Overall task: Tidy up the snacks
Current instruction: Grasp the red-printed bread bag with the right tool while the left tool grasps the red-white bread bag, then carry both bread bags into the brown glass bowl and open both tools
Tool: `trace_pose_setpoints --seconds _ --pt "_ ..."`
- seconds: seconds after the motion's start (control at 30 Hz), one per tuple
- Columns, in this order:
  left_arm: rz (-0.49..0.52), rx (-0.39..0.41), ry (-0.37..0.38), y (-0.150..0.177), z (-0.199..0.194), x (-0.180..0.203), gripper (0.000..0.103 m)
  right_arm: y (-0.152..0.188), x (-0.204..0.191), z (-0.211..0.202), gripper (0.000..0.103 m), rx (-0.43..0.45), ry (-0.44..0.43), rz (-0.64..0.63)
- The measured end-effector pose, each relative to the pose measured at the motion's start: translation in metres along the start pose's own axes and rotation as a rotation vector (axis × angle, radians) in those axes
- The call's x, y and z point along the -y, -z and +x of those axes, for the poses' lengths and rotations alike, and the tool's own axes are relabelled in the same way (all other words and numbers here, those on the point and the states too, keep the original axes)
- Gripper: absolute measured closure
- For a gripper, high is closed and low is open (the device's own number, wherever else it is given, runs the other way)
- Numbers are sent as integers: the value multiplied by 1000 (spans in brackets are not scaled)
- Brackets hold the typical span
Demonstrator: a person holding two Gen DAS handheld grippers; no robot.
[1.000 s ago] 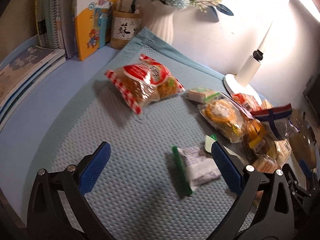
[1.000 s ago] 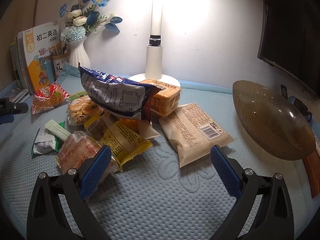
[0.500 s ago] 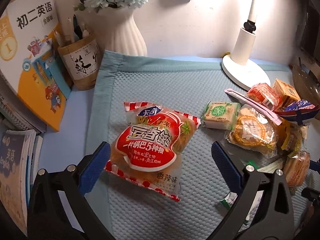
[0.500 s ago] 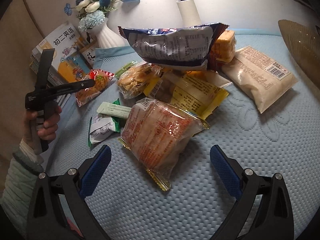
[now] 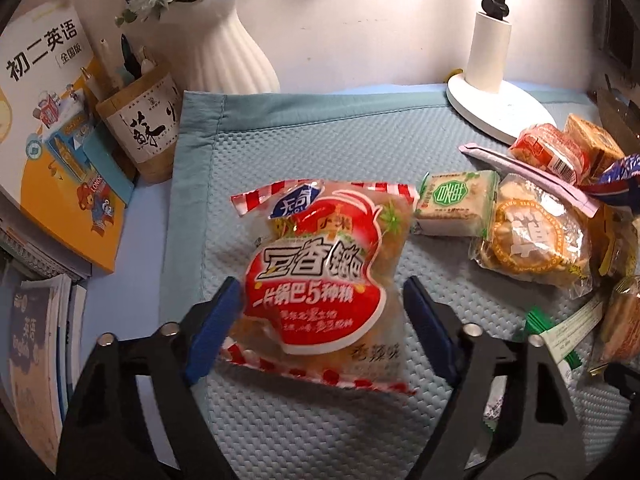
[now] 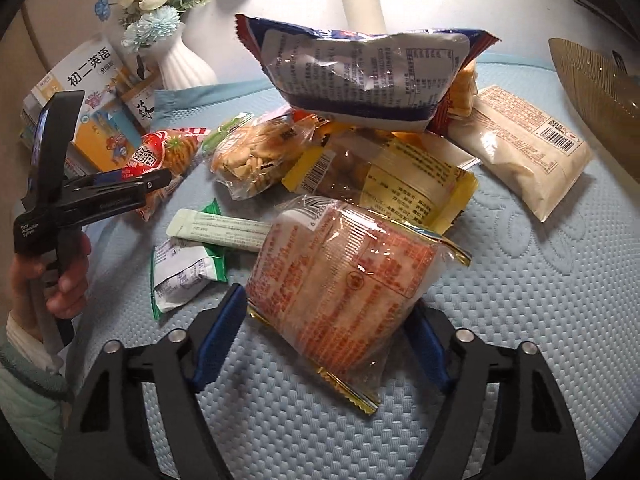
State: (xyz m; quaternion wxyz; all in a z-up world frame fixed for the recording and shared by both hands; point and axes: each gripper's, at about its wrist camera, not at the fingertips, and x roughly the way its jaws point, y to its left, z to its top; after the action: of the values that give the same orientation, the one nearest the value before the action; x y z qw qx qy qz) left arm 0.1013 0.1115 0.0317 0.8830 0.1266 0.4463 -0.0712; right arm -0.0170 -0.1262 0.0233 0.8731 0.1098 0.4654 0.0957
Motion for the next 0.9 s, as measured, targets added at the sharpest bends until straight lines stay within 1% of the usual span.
trace_pose_setpoints --seconds 0.03,0.07,0.1,0.17,0.2,0.27,0.37,0.47,0.57,0.63,0.67,0.73,0.77,0.8,0.83,0.9 --pt "3 0 -14 2 -2 3 30 1 2 -3 49 3 3 -6" --pt "3 5 -20 2 -5 5 36 3 4 -7 49 9 -4 -14" --pt "1 15 -27 4 -9 6 39 5 9 -12 51 10 -20 -15" --pt "-22 29 -16 7 -18 5 43 8 17 -21 53 21 -49 -9" --pt "-44 36 -10 9 -24 4 44 10 22 -28 53 33 -55 -10" --pt "-71 56 -2 13 -35 3 46 15 31 -39 54 52 -59 -14" --pt "-94 95 13 20 -58 6 47 18 46 -52 54 53 -68 -15" --pt "-105 124 57 29 -81 20 47 22 69 -69 54 41 -60 -37" --pt "-85 146 104 42 -101 49 47 18 90 -81 53 23 -14 -92" --pt "-77 160 169 54 -111 73 47 17 105 -85 53 -20 14 -132" --pt "-74 158 200 58 -115 85 47 18 112 -86 53 -41 17 -152" --pt "-62 155 245 65 -119 113 47 18 126 -88 50 -50 10 -174" --pt "-56 154 262 67 -120 125 47 17 137 -90 48 -47 6 -164" --pt "-52 150 283 70 -120 138 47 17 147 -93 43 -40 15 -134" --pt "-47 144 300 71 -120 149 47 17 160 -97 41 -38 32 -87" --pt "-31 132 319 73 -119 168 47 22 179 -107 40 -29 38 -8"
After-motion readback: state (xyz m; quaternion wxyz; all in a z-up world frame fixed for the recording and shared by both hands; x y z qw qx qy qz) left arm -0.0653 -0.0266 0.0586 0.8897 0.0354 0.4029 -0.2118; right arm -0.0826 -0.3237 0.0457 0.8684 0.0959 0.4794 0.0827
